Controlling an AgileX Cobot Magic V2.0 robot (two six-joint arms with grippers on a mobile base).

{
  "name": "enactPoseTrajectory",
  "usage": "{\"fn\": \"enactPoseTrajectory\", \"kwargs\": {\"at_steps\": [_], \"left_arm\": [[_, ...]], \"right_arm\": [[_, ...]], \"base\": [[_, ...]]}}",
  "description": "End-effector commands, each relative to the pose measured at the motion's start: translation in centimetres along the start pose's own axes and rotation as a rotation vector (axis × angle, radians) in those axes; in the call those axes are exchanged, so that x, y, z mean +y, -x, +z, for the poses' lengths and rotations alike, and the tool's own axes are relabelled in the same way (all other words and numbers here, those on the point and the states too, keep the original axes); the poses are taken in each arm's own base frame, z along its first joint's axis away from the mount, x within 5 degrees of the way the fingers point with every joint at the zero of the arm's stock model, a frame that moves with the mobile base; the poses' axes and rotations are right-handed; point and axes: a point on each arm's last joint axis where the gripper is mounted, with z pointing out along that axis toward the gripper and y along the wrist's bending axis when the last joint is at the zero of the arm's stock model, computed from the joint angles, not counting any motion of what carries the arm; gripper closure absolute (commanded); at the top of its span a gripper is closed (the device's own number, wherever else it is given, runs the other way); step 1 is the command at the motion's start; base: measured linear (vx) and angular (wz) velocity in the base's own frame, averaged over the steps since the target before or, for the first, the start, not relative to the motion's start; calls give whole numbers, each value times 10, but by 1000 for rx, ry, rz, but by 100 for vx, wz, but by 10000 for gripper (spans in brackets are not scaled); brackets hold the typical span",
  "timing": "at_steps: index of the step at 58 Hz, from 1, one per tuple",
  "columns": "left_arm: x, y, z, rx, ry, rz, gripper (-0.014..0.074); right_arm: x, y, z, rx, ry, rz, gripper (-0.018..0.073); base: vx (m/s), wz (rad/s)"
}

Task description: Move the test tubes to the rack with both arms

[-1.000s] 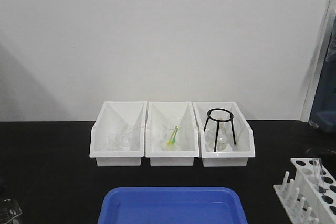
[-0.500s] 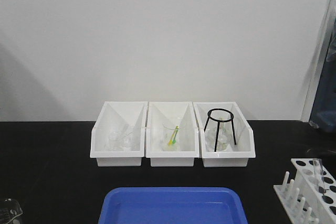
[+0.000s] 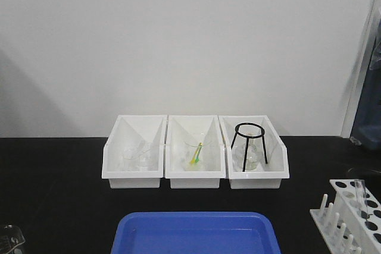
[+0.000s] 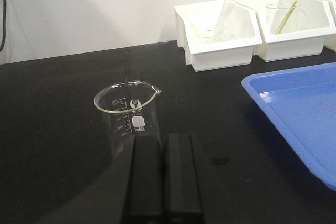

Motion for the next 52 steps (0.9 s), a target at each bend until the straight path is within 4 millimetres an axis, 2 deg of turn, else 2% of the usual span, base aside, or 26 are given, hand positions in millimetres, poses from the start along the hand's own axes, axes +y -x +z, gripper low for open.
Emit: {"fn": "enactPoseTrajectory", "kwargs": {"at_steps": [1, 29, 35, 40, 45, 52], "left_arm": [[-1, -2, 1, -58, -4, -16, 617], [-1, -2, 1, -57, -4, -16, 617], [-1, -2, 1, -57, -4, -16, 617], [-1, -2, 1, -57, -4, -16, 617], [-1, -2, 1, -57, -4, -16, 617], [-1, -2, 1, -57, -4, -16, 617]], "right_arm": [[3, 15, -2, -87, 33, -7, 567], [3, 14, -2, -83, 31, -8, 567], [3, 10, -11, -88, 34, 19, 567], [7, -7, -25, -58, 74, 61, 567], [14, -35, -45, -39, 150, 17, 567], [19, -85, -72, -24, 242, 7, 567]], "base": [[0, 0], [0, 0], [0, 0], [0, 0], [0, 0], [0, 0]]}}
